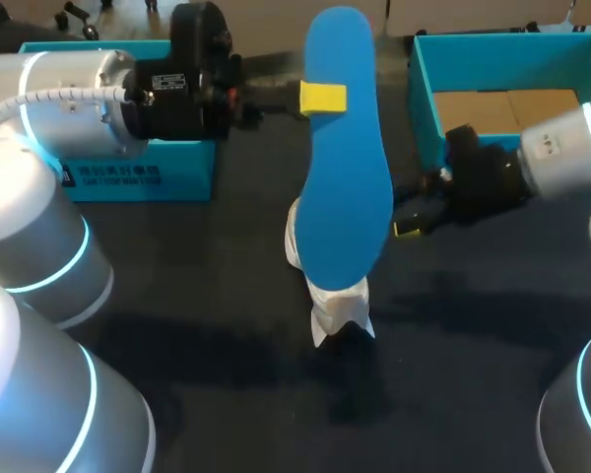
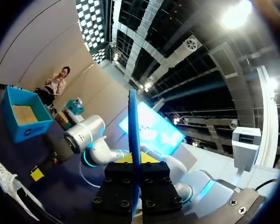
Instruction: Take the shoe out of the shoebox, open the shoe tongue, remove and reinsert the insole, then place the shoe into the shoebox
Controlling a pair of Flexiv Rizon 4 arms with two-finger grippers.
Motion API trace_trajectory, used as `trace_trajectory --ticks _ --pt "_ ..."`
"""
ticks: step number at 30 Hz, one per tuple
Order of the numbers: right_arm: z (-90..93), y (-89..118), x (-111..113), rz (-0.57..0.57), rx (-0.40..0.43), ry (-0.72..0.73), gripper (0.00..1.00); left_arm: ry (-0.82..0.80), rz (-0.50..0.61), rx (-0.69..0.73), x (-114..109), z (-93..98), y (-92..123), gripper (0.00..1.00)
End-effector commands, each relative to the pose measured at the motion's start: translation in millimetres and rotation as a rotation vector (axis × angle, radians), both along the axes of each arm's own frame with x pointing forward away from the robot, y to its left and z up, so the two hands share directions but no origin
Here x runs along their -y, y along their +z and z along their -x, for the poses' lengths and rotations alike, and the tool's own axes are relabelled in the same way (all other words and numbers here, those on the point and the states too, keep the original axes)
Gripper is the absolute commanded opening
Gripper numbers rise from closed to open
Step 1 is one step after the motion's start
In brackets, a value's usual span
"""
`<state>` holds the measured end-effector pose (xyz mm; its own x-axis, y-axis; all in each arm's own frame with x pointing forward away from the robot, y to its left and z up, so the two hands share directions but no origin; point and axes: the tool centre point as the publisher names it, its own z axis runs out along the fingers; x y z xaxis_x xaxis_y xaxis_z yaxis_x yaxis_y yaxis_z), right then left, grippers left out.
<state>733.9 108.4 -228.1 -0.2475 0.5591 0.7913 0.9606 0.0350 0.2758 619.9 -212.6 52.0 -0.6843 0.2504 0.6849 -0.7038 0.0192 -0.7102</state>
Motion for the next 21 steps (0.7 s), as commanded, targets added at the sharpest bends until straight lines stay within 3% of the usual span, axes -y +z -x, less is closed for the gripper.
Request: trace_trajectory --ticks 1,10,14,21 --pt "8.2 9.2 17.1 -0.045 0.009 -0.012 1.0 0.024 0.019 0.091 -7.8 -4.5 -5.4 0.0" --pt "5.0 22.1 34.3 -0.117 -0.03 -0.085 1.0 0.084 0.05 0.278 -18.5 -4.3 -17.1 0.0" --pt "2.5 29.2 42.2 -0.267 0.031 -0.128 1.0 0.104 0.057 0.37 -21.5 -5.8 -23.0 0.0" --pt "2.5 29.2 42.2 -0.267 0.031 -0.128 1.0 0.154 0.101 0.576 -21.8 -12.3 -31.7 0.0"
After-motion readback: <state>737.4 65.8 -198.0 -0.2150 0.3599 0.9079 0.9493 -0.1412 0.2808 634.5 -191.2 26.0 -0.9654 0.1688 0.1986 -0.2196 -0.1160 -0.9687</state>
